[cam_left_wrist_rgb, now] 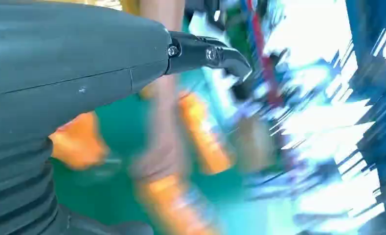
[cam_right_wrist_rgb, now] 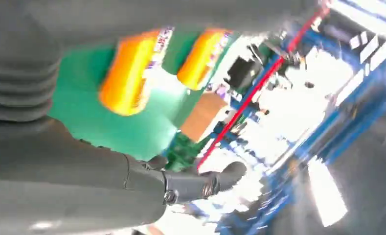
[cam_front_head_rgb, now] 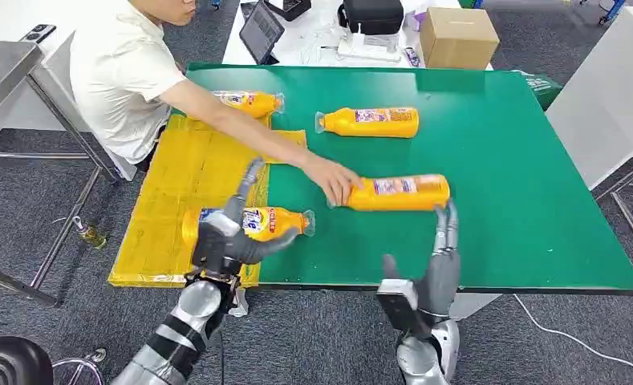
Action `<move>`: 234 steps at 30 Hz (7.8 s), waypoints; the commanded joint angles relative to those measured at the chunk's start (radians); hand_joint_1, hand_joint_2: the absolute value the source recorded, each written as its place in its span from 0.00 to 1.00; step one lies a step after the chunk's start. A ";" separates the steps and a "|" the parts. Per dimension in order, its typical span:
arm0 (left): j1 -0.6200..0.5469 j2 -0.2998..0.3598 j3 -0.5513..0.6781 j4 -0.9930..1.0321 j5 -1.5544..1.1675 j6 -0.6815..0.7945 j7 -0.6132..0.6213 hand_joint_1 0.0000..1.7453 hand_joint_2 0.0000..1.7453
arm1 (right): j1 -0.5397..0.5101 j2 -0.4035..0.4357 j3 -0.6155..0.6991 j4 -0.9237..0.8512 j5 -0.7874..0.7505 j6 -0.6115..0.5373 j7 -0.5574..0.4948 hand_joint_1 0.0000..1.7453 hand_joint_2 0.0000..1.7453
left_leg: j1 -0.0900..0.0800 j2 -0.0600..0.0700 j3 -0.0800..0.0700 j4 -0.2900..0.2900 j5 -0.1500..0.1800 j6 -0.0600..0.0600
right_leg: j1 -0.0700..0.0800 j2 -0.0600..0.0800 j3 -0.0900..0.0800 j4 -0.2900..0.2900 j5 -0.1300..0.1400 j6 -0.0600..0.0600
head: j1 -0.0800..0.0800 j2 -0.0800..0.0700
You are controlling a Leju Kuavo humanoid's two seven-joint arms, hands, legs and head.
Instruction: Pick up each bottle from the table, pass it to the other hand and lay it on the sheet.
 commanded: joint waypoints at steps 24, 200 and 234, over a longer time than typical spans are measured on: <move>0.174 0.038 -0.034 -0.381 0.167 0.054 -0.097 0.00 1.00 | -0.383 -0.283 -0.090 0.728 0.517 0.002 0.258 0.00 1.00 | 0.000 0.004 0.004 0.000 -0.001 0.002 | 0.001 0.003 0.004 -0.001 0.000 -0.002 | 0.000 0.000; -0.051 0.075 0.039 0.143 -1.032 0.366 0.381 1.00 1.00 | 0.039 0.052 -0.074 -0.370 -0.504 0.002 0.002 0.00 0.00 | 0.000 -0.001 0.003 -0.002 0.002 0.002 | 0.001 -0.003 0.003 -0.002 0.002 -0.004 | 0.000 0.000; -0.213 0.051 0.096 0.551 -0.859 -0.051 0.355 0.00 1.00 | -0.007 -0.037 0.042 -0.088 -0.584 0.004 0.002 0.00 0.00 | 0.001 0.002 0.004 -0.001 0.001 0.002 | 0.002 0.000 0.004 -0.001 0.002 -0.005 | 0.000 0.000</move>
